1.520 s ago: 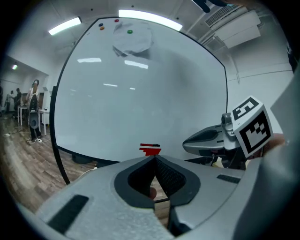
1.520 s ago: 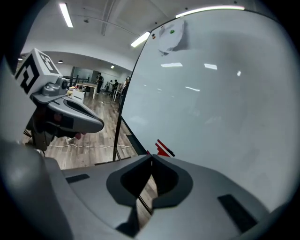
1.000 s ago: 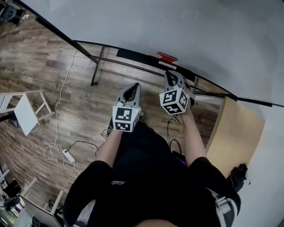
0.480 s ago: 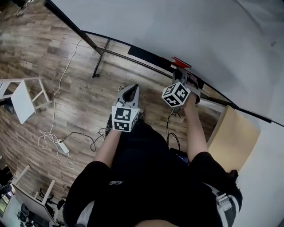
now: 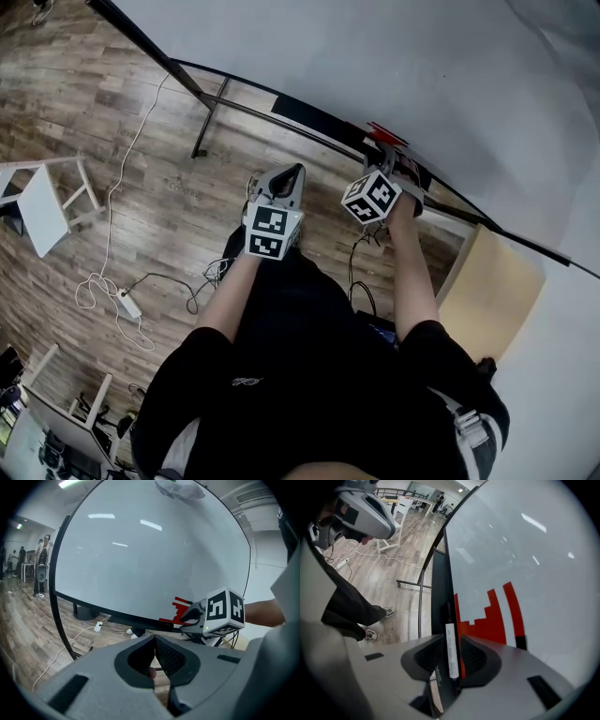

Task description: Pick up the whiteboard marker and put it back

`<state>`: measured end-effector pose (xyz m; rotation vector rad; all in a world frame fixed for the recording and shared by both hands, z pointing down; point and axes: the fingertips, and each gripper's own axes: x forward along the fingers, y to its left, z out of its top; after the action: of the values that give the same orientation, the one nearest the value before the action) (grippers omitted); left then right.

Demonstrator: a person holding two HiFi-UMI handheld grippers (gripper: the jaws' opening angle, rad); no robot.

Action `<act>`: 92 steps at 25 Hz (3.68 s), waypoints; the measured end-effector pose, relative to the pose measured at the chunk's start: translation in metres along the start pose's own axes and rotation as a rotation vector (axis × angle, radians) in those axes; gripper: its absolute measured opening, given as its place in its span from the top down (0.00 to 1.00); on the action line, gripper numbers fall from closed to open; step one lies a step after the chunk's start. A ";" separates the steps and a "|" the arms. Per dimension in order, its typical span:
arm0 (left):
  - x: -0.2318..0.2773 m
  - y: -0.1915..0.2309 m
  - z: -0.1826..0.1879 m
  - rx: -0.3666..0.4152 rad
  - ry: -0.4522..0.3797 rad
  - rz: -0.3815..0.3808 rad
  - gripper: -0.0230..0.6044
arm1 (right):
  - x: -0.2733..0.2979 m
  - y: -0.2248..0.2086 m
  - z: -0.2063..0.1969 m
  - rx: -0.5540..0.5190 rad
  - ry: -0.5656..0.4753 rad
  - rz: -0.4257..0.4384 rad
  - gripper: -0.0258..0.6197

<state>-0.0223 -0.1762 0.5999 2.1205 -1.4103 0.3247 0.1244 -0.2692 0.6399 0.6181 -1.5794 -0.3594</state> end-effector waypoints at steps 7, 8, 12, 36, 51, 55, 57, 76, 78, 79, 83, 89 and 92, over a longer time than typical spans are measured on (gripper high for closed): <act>0.004 -0.001 -0.012 -0.040 0.027 -0.024 0.95 | 0.011 0.000 -0.002 -0.031 0.037 0.003 0.82; 0.004 -0.001 -0.013 -0.046 0.026 -0.027 0.95 | 0.012 0.000 -0.002 -0.032 0.039 0.002 0.82; 0.010 0.002 -0.014 -0.058 0.026 -0.028 0.95 | 0.017 0.001 -0.003 -0.043 0.042 -0.001 0.84; -0.005 -0.002 -0.004 -0.057 -0.012 0.013 0.95 | -0.013 -0.007 0.005 0.018 -0.090 -0.100 0.88; -0.036 -0.052 0.030 0.019 -0.126 0.010 0.95 | -0.138 -0.017 0.009 0.396 -0.440 -0.147 0.88; -0.048 -0.083 0.043 0.058 -0.171 -0.019 0.95 | -0.182 -0.019 -0.007 0.522 -0.520 -0.189 0.88; -0.054 -0.099 0.051 0.076 -0.196 -0.028 0.95 | -0.203 -0.023 -0.015 0.606 -0.568 -0.212 0.88; -0.126 -0.202 0.043 0.185 -0.291 -0.055 0.95 | -0.331 0.032 -0.115 1.081 -0.893 -0.318 0.88; -0.128 -0.210 0.049 0.210 -0.300 -0.074 0.95 | -0.342 0.030 -0.123 1.157 -0.946 -0.332 0.88; -0.129 -0.213 0.051 0.223 -0.303 -0.086 0.95 | -0.345 0.030 -0.126 1.189 -0.957 -0.342 0.88; -0.137 -0.222 0.056 0.284 -0.305 -0.117 0.96 | -0.351 0.035 -0.130 1.247 -0.937 -0.368 0.88; -0.146 -0.205 0.079 0.283 -0.337 -0.118 0.95 | -0.360 0.030 -0.099 1.202 -0.962 -0.365 0.88; -0.152 -0.198 0.083 0.279 -0.350 -0.099 0.95 | -0.363 0.024 -0.083 1.168 -0.982 -0.348 0.88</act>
<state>0.0844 -0.0518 0.3947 2.5635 -1.5145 0.1191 0.2075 -0.0275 0.3681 1.8170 -2.6008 0.1003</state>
